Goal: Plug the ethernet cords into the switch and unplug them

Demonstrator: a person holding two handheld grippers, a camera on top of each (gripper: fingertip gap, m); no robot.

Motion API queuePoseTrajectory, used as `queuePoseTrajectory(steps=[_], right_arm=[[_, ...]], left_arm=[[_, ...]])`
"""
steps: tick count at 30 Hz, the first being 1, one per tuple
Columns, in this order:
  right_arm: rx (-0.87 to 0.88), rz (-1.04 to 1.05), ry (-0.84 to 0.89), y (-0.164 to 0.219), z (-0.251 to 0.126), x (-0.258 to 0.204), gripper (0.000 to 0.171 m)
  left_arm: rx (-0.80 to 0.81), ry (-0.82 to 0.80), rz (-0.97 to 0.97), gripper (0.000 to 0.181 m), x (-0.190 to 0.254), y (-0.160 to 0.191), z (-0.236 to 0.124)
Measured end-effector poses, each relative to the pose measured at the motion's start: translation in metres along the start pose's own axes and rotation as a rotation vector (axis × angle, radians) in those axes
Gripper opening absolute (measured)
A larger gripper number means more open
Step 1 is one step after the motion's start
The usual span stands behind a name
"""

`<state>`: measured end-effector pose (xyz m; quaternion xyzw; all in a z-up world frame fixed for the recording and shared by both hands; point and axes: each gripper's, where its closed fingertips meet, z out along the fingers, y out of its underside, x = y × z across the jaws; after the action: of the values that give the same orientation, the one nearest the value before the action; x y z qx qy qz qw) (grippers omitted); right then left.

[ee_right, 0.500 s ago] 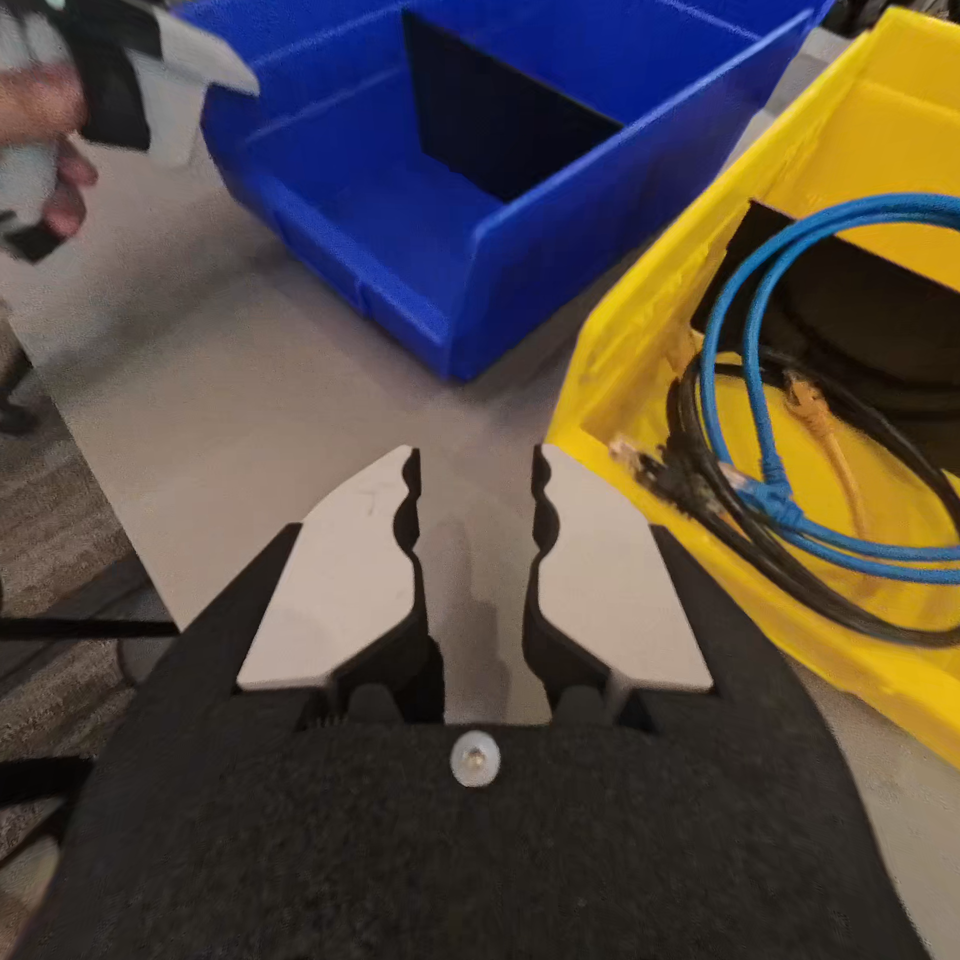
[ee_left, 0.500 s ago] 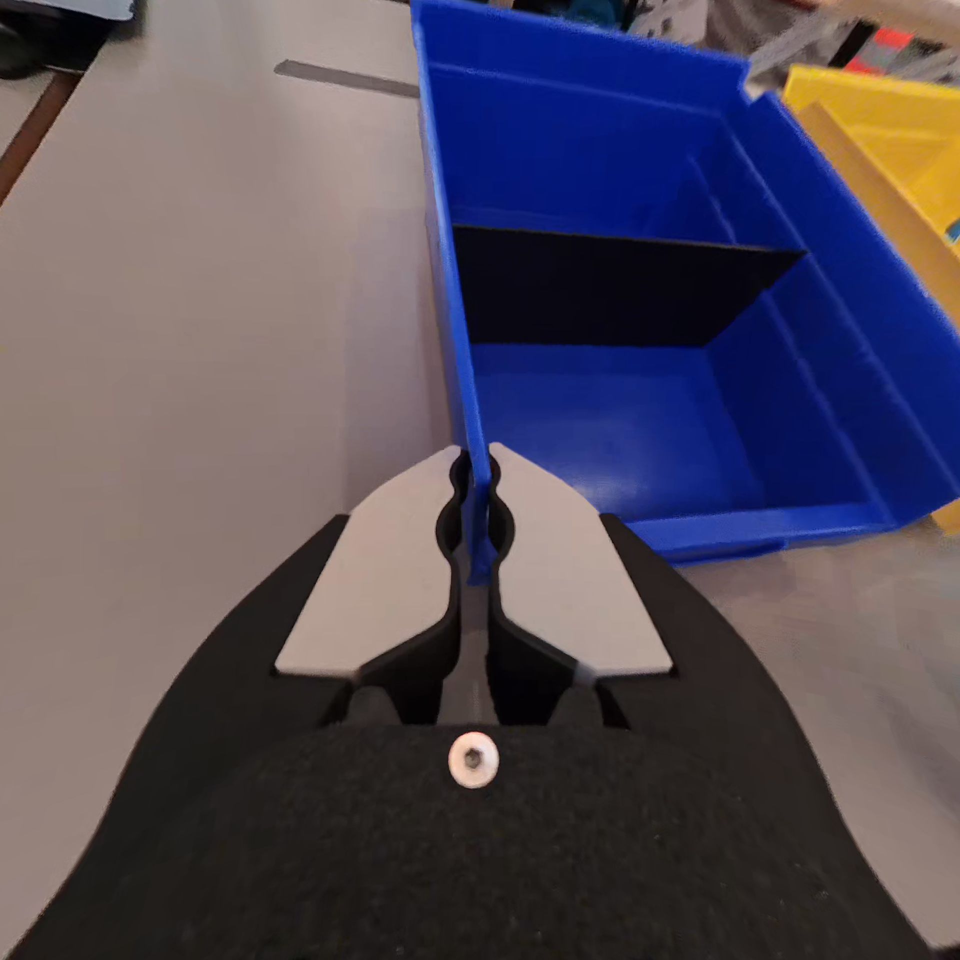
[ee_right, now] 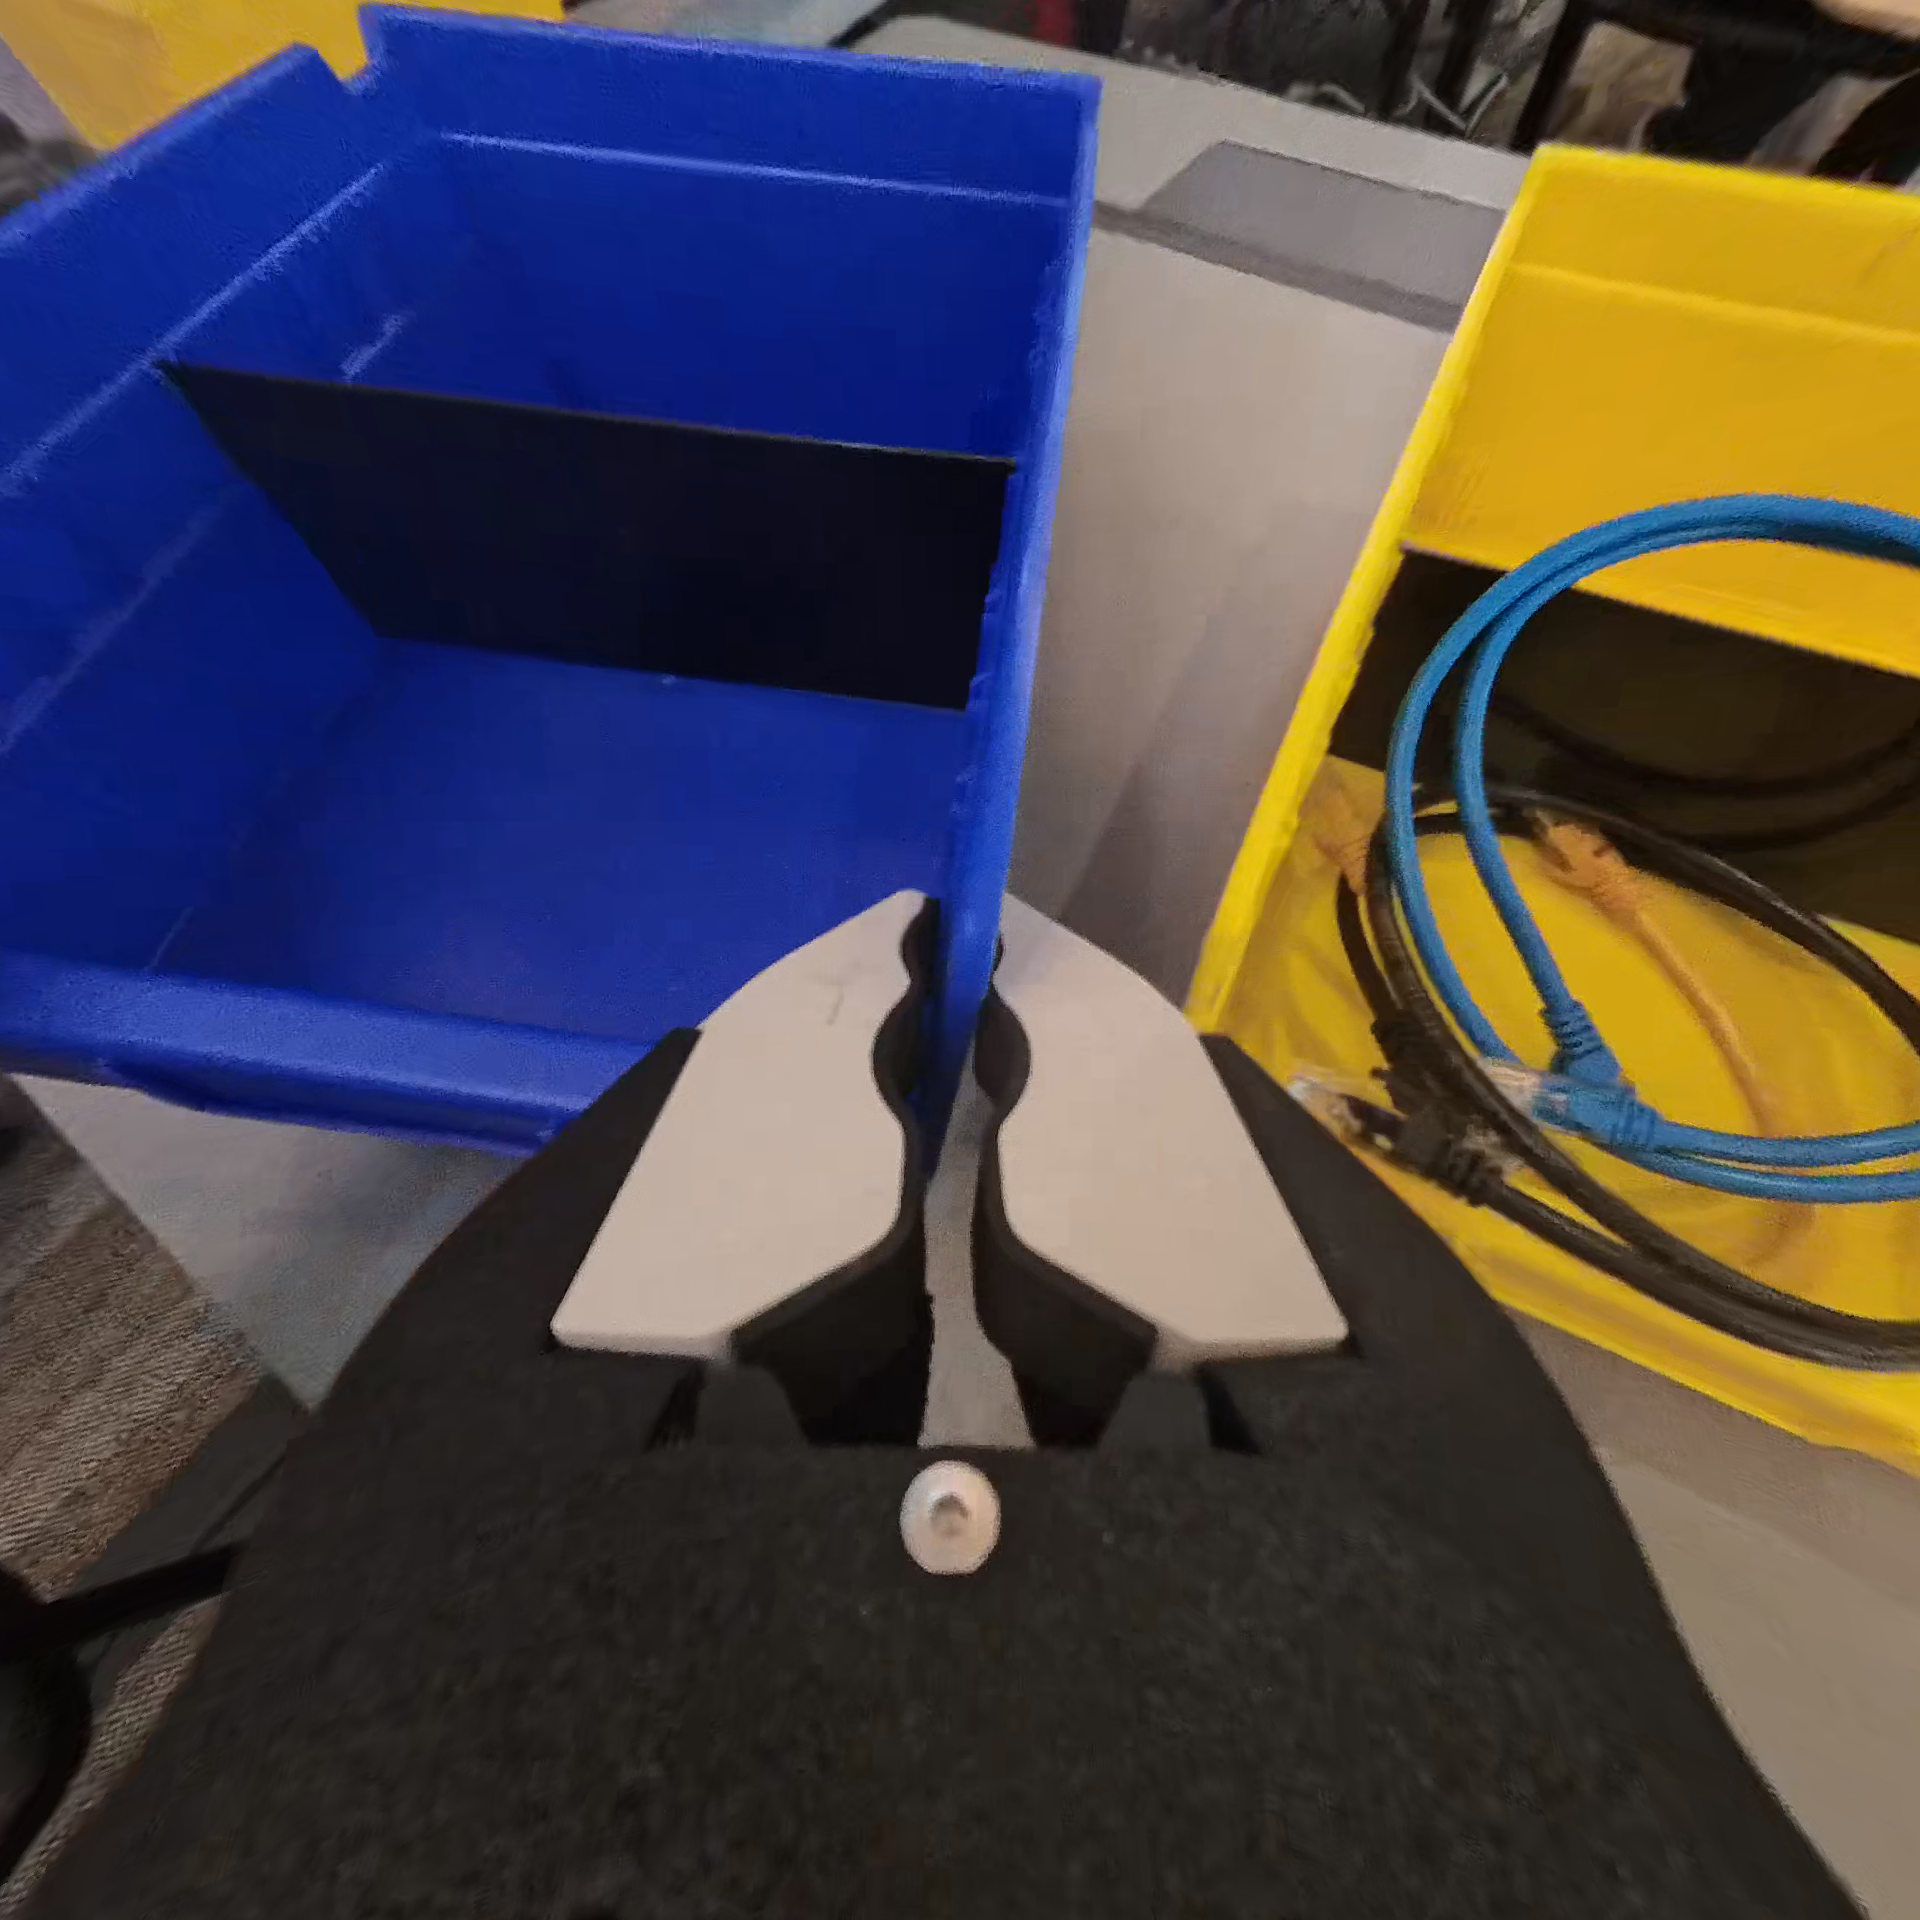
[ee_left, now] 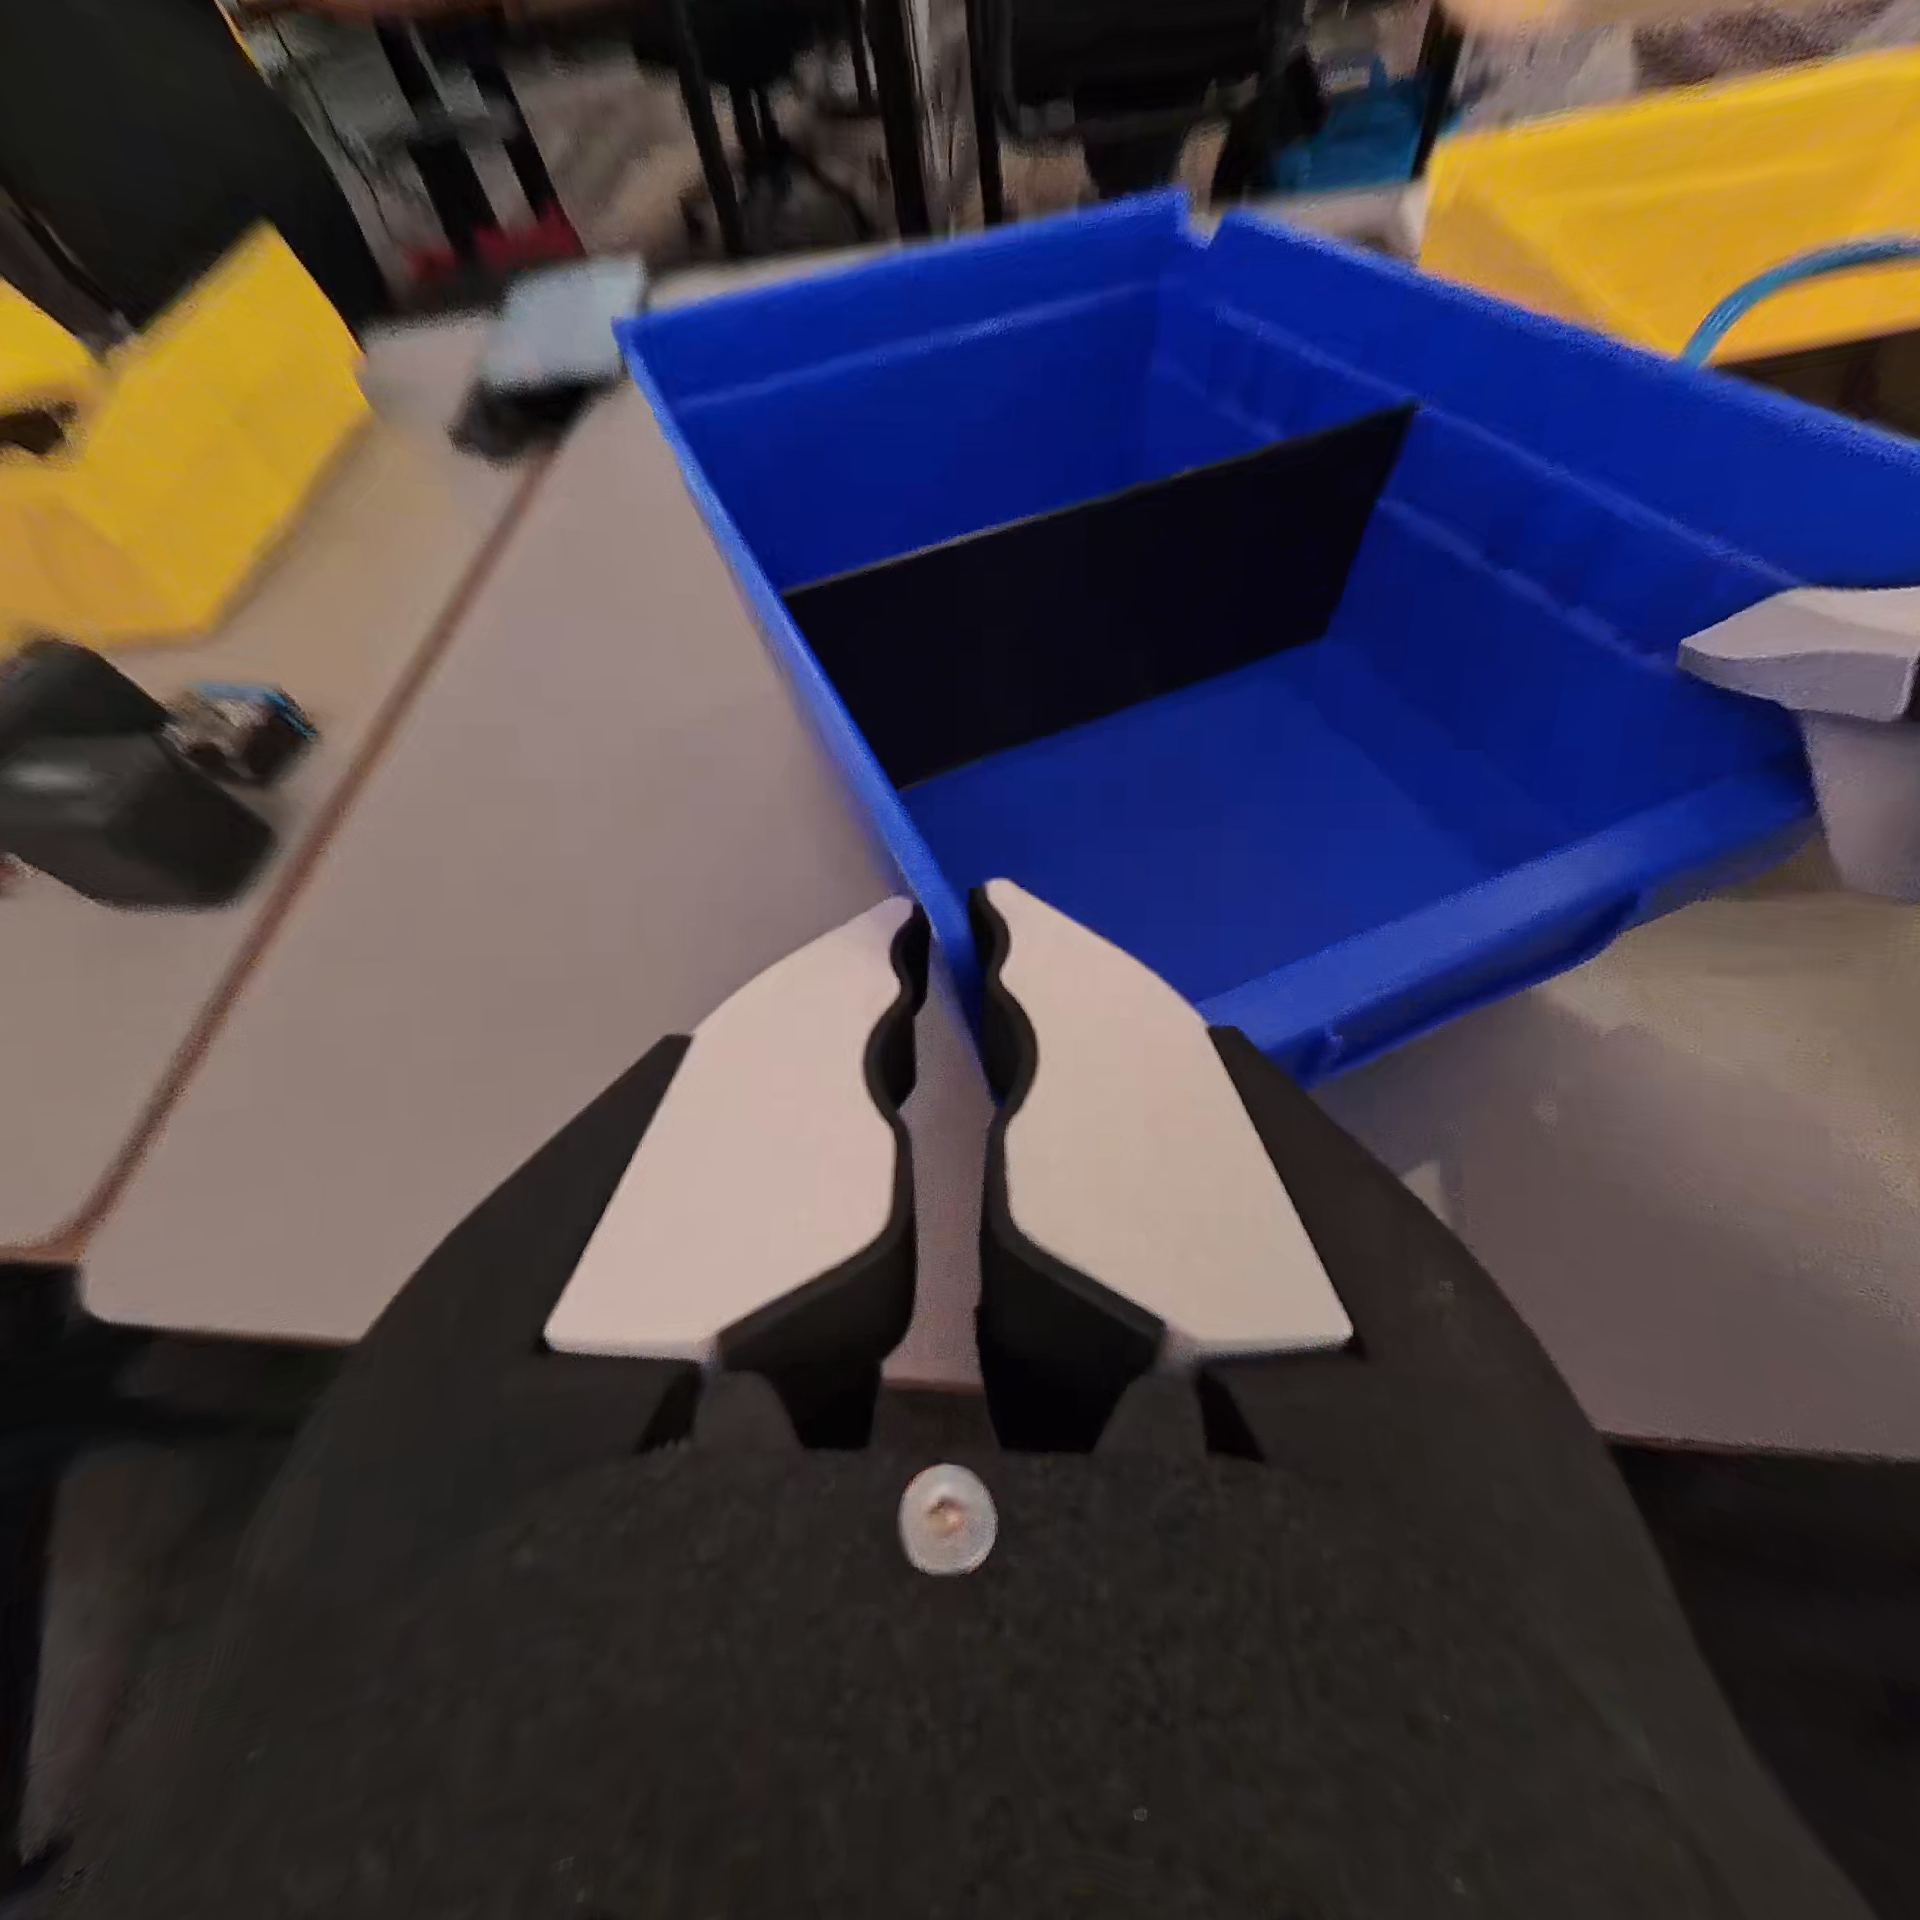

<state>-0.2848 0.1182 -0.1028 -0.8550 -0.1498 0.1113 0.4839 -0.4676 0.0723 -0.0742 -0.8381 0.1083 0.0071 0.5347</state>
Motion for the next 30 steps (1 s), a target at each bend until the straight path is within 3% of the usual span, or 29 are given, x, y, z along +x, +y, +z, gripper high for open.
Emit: queuePoseTrajectory(steps=[4,7,10,13,17,21,26,30], right_arm=[[0.164,0.013,0.0,-0.06,-0.055,0.027,0.003],[0.298,0.001,0.104,-0.106,-0.115,0.087,0.004],[0.373,0.017,0.256,-0.12,-0.178,0.179,0.003],[0.367,0.065,0.419,-0.089,-0.235,0.288,0.003],[0.277,0.1,0.565,-0.02,-0.286,0.424,0.003],[0.141,0.168,0.545,0.058,-0.285,0.504,0.003],[0.082,0.198,0.462,0.128,-0.249,0.528,0.005],[0.12,0.173,0.469,0.146,-0.226,0.53,0.005]], left_arm=[[0.196,0.001,0.068,0.008,0.027,-0.078,-0.037],[0.298,0.085,0.124,0.009,0.081,-0.144,-0.046],[0.357,0.211,0.216,0.01,0.173,-0.199,-0.037],[0.351,0.37,0.29,0.01,0.294,-0.222,-0.012],[0.292,0.573,0.305,0.011,0.454,-0.206,0.028],[0.18,0.606,0.332,0.011,0.548,-0.165,0.064],[0.057,0.584,0.322,0.01,0.579,-0.105,0.101],[0.001,0.648,0.164,0.012,0.578,-0.079,0.116]])
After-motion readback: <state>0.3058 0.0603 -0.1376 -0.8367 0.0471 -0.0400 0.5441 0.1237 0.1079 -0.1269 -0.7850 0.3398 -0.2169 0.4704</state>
